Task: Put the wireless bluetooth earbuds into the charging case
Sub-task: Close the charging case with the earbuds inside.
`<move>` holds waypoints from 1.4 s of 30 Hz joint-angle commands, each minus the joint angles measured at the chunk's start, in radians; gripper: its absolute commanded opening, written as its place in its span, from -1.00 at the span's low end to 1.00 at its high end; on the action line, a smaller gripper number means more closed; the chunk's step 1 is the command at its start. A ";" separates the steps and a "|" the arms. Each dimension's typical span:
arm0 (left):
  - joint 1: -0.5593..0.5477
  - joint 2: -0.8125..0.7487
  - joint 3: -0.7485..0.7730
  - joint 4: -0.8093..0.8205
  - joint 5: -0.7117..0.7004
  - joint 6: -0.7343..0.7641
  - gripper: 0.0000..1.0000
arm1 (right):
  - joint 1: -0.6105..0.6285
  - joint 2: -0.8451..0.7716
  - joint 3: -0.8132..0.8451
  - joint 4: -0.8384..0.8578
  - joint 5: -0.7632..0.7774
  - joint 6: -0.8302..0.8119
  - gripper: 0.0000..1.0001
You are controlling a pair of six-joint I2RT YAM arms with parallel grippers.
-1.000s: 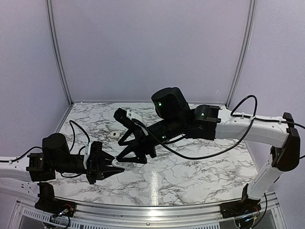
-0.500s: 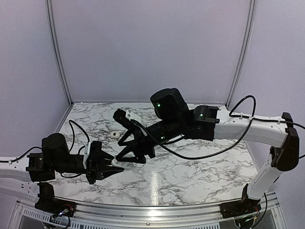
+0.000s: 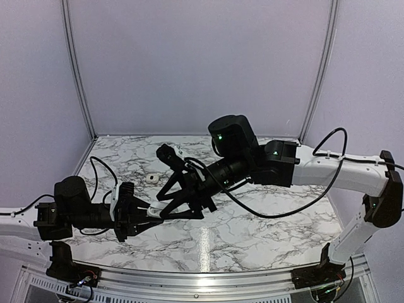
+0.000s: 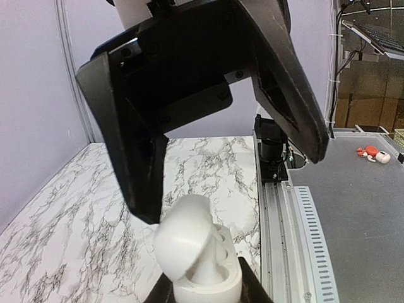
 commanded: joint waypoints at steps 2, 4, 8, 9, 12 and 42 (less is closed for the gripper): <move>0.001 -0.037 0.013 0.047 -0.037 -0.016 -1.00 | 0.017 0.003 0.001 -0.009 -0.076 -0.022 0.23; 0.002 -0.043 0.009 0.049 -0.039 -0.014 -1.00 | 0.027 0.009 0.007 -0.025 -0.087 -0.035 0.22; 0.005 -0.048 0.008 0.054 -0.044 -0.022 -1.00 | 0.035 0.011 0.019 -0.044 -0.085 -0.047 0.21; 0.005 -0.049 0.008 0.055 -0.044 -0.024 -1.00 | 0.034 0.013 0.022 -0.050 -0.084 -0.051 0.21; 0.006 -0.048 0.004 0.058 -0.044 -0.022 -1.00 | 0.034 -0.002 0.020 -0.042 -0.052 -0.053 0.23; 0.462 0.853 0.334 0.185 -0.078 -0.605 -0.95 | -0.214 -0.344 -0.438 0.274 0.352 0.165 0.71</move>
